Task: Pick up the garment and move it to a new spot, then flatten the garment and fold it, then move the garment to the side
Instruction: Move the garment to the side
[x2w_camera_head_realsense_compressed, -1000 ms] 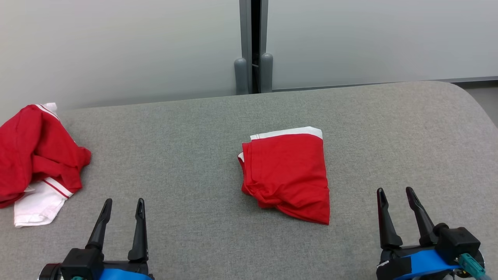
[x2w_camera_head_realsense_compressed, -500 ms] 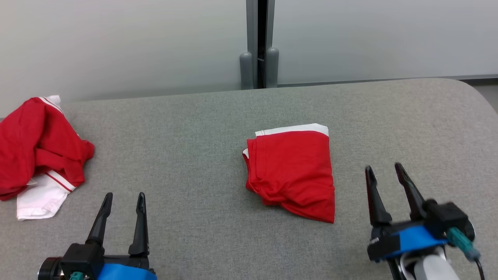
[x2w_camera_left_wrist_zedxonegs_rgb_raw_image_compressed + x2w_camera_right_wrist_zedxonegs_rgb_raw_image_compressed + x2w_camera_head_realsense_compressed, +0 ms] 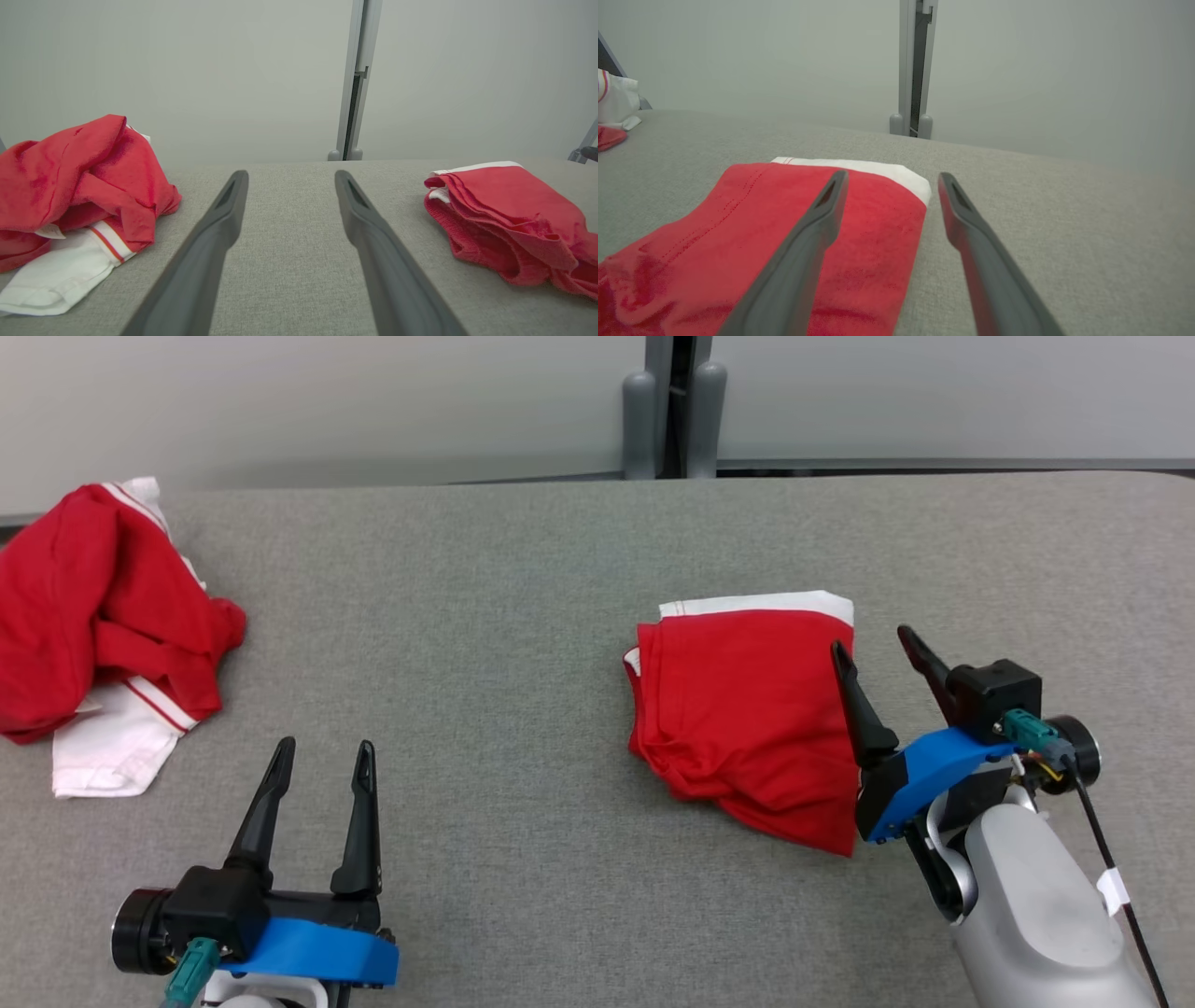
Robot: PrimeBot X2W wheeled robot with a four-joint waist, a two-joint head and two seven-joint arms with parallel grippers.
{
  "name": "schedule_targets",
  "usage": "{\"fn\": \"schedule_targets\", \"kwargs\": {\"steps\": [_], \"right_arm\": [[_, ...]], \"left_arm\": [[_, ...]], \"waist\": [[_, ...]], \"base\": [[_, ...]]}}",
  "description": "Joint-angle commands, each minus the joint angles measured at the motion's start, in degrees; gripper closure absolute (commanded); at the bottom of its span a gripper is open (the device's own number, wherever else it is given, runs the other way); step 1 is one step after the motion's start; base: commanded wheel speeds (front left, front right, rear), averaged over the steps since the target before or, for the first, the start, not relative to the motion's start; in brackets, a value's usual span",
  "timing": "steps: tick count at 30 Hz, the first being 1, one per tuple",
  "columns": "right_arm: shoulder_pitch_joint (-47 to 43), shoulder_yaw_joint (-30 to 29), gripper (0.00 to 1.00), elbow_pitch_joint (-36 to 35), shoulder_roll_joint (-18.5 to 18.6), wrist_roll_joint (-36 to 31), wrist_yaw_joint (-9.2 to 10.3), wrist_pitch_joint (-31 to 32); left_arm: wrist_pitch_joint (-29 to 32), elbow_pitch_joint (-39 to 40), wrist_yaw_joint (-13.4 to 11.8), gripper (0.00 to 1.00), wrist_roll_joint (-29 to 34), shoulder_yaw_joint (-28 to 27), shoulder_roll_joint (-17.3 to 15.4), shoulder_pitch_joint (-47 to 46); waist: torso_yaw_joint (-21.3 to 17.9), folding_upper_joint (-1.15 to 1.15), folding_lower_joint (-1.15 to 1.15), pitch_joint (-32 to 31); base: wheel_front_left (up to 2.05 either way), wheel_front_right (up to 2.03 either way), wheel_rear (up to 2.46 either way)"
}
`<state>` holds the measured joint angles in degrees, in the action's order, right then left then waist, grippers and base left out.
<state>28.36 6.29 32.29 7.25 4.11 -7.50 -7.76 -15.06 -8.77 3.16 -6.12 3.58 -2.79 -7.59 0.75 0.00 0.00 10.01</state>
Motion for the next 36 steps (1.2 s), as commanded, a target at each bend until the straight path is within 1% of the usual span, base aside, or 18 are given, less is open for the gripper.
{"fn": "schedule_targets", "kwargs": {"steps": [1, 6, 12, 15, 21, 22, 23, 24, 26, 31, 36], "right_arm": [[0.7, 0.1, 0.0, 1.2, 0.3, 0.0, 0.02, 0.3], [1.3, -0.3, 0.0, 7.8, 0.4, 0.8, 0.02, 1.5], [1.5, 0.0, 0.0, 13.6, 0.1, 1.8, 0.02, 3.3], [1.8, 1.1, 0.0, 16.2, 0.1, 1.3, 0.02, 4.1], [3.0, 4.2, 0.0, 19.3, -1.7, 3.2, -0.07, 3.2], [3.2, 4.7, 0.51, 19.6, -1.8, 3.6, -0.08, 3.0], [3.4, 5.1, 0.8, 19.9, -1.8, 4.0, -0.08, 2.7], [3.6, 5.5, 1.0, 20.2, -1.7, 4.4, -0.08, 2.5], [4.2, 6.0, 1.0, 20.4, -1.1, 5.1, -0.03, 1.5], [6.2, 6.1, 1.0, 20.1, 1.7, 5.7, 0.08, -1.6], [7.7, 6.0, 1.0, 19.3, 4.0, 5.9, 0.06, -3.6]], "left_arm": [[-0.2, 0.0, -0.2, 0.0, -0.3, -0.1, -0.2, -0.7], [-0.2, 0.0, -0.6, 0.0, -0.7, 0.4, -0.2, -1.6], [-0.2, 0.1, -0.9, 0.0, -0.8, 0.5, -0.2, -2.1], [-0.2, 0.1, -1.1, 0.0, -1.0, 0.9, -0.2, -2.8], [-0.2, 0.1, -1.2, 0.0, -1.3, 1.3, -0.2, -3.4], [-0.2, 0.0, -1.3, 0.0, -1.3, 1.3, -0.2, -3.5], [-0.2, 0.0, -1.2, 0.0, -1.3, 1.3, -0.2, -3.5], [-0.2, 0.0, -1.2, 0.0, -1.4, 1.3, -0.2, -3.5], [-0.2, 0.0, -1.3, 0.0, -1.5, 1.3, -0.2, -3.5], [-0.2, 0.4, -1.4, 0.0, -1.6, 1.1, -0.2, -3.5], [-0.2, 1.1, -1.0, 0.0, -1.0, 0.8, -0.2, -4.3]], "waist": [[1.0, 0.0, 0.0, 1.1], [1.9, 0.0, 0.0, 2.5], [2.1, 0.0, 0.0, 3.7], [2.2, 0.0, 0.0, 4.2], [2.2, 0.0, 0.0, 4.7], [2.2, 0.0, 0.0, 4.8], [2.2, 0.0, 0.0, 4.8], [2.2, 0.0, 0.0, 4.8], [2.0, 0.0, 0.0, 4.9], [0.6, 0.0, 0.0, 5.8], [-2.9, 0.0, 0.0, 7.5]], "base": [[0.0, 0.0, 0.0], [0.0, 0.0, 0.0], [0.0, 0.0, 0.0], [0.0, 0.0, 0.0], [0.0, 0.0, 0.0], [0.0, 0.0, 0.0], [0.0, 0.0, 0.0], [0.0, 0.0, 0.0], [0.0, 0.0, 0.0], [0.0, 0.0, 0.0], [0.0, 0.0, 0.0]]}}
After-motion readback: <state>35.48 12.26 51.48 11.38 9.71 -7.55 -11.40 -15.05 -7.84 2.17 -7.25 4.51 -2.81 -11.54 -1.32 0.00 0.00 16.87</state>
